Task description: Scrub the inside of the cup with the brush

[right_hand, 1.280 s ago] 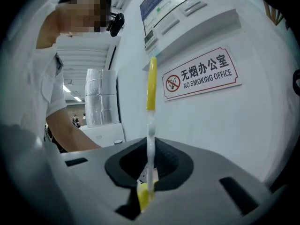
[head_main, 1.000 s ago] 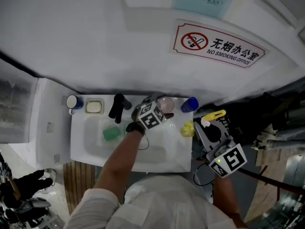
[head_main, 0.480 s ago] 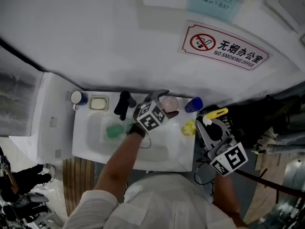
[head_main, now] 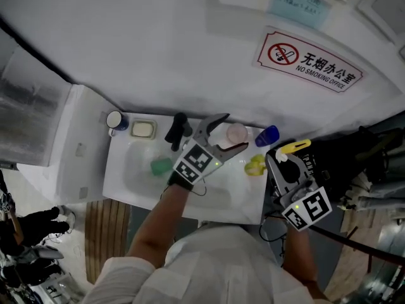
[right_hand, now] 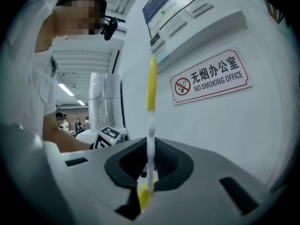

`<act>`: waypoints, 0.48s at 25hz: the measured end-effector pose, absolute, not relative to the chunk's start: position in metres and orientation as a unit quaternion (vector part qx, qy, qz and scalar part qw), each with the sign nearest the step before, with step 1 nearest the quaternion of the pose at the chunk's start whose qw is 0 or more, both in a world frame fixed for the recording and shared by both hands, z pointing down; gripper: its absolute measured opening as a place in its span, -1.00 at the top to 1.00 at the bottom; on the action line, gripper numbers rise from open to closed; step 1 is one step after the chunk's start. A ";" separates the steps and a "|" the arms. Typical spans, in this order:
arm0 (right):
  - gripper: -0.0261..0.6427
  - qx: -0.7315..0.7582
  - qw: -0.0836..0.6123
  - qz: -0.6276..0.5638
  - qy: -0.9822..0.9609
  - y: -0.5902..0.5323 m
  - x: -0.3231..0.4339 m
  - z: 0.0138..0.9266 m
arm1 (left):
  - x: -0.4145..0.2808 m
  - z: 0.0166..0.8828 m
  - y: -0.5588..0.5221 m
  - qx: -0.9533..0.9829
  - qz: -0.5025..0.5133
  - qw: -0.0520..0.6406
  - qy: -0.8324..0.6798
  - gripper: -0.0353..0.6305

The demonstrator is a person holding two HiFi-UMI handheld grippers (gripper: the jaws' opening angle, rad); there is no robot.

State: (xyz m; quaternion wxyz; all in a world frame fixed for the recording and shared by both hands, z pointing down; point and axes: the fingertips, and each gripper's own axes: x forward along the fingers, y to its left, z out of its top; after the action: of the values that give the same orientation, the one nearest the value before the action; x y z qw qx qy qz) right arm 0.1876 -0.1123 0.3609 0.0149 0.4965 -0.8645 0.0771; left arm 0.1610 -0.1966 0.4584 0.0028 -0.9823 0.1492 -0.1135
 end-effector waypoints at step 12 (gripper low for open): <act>0.86 0.478 -0.008 0.074 -0.875 -0.106 0.147 0.359 | 0.070 0.378 -0.147 -0.980 -0.013 0.027 0.196 -0.04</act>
State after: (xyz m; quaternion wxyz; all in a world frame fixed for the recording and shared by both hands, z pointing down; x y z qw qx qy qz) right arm 0.1474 -0.1063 0.3587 -0.0082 0.4784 -0.8750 0.0743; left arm 0.0704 -0.1472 0.3778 0.0272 -0.9801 0.1960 -0.0133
